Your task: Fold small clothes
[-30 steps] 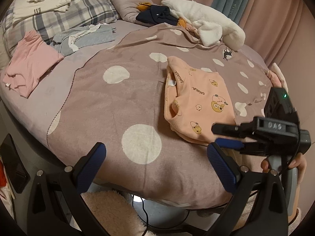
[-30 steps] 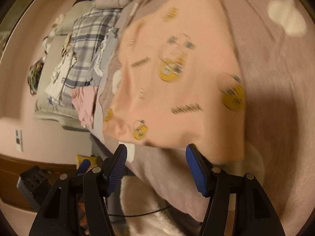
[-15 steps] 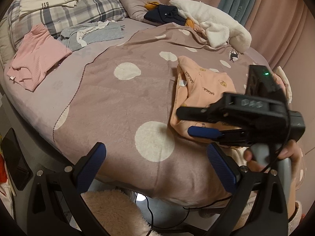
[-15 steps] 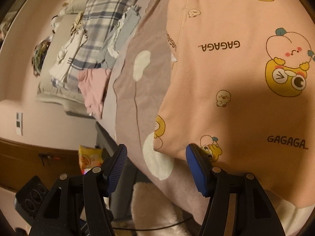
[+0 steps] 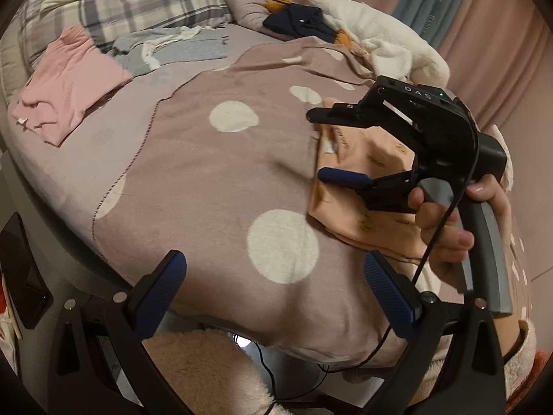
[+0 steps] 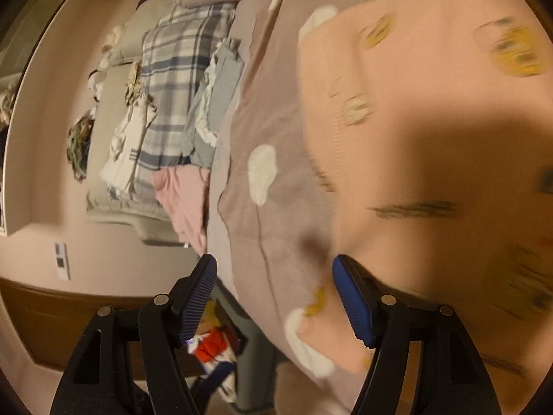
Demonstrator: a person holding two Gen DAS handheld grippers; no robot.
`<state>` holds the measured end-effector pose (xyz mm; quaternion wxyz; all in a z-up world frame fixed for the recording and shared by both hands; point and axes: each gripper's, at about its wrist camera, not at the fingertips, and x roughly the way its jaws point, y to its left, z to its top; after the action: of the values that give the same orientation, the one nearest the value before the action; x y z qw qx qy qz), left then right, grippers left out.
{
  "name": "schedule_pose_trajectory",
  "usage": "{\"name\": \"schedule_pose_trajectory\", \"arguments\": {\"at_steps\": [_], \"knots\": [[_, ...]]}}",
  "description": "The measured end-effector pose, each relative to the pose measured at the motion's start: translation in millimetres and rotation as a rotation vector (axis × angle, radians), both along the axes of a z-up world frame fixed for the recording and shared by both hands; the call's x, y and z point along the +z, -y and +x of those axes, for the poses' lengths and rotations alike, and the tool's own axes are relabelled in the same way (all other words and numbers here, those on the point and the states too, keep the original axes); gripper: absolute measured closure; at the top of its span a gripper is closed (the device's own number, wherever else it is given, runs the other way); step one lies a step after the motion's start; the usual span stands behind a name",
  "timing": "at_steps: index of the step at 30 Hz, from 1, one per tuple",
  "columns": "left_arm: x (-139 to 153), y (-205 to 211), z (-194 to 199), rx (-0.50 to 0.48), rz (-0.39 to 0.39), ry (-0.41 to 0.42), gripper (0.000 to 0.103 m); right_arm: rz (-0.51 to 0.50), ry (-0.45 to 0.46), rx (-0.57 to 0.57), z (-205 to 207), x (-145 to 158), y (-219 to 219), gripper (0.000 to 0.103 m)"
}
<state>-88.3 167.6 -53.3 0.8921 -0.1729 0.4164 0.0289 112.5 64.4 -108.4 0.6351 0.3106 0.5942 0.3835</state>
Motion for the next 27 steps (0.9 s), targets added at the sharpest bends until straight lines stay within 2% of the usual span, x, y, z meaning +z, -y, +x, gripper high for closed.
{"name": "schedule_pose_trajectory", "arguments": {"at_steps": [4, 7, 11, 12, 15, 18, 21, 23, 26, 27], "knots": [[-1, -2, 2, -0.001, 0.0, -0.001, 0.001, -0.031, 0.043, 0.028, -7, 12, -1, 0.033], [1, 3, 7, -0.031, 0.006, 0.02, 0.001, -0.065, 0.114, 0.013, -8, 32, 14, 0.033], [2, 13, 20, -0.07, 0.023, 0.04, 0.001, -0.169, 0.23, -0.046, -6, 60, 54, 0.031], [2, 15, 24, -0.079, 0.025, 0.042, 0.001, -0.195, 0.252, -0.066, -6, 65, 68, 0.028], [1, 21, 38, -0.122, 0.023, 0.049, 0.001, -0.244, 0.272, -0.122, -3, 70, 104, 0.022], [-3, 19, 58, -0.152, -0.024, 0.032, 0.001, -0.273, 0.256, -0.176, -1, 65, 138, 0.022], [-14, 7, 81, -0.161, -0.174, -0.024, 0.001, -0.305, 0.228, -0.192, 1, 57, 154, 0.021], [-27, -2, 100, -0.206, -0.34, -0.081, 0.001, -0.324, 0.205, -0.206, 2, 46, 167, 0.021], [-42, -6, 116, -0.232, -0.482, -0.142, 0.001, -0.304, 0.15, -0.214, 8, 29, 175, 0.021], [-45, -5, 119, -0.228, -0.506, -0.151, 0.001, -0.293, 0.135, -0.215, 8, 26, 175, 0.021]]}}
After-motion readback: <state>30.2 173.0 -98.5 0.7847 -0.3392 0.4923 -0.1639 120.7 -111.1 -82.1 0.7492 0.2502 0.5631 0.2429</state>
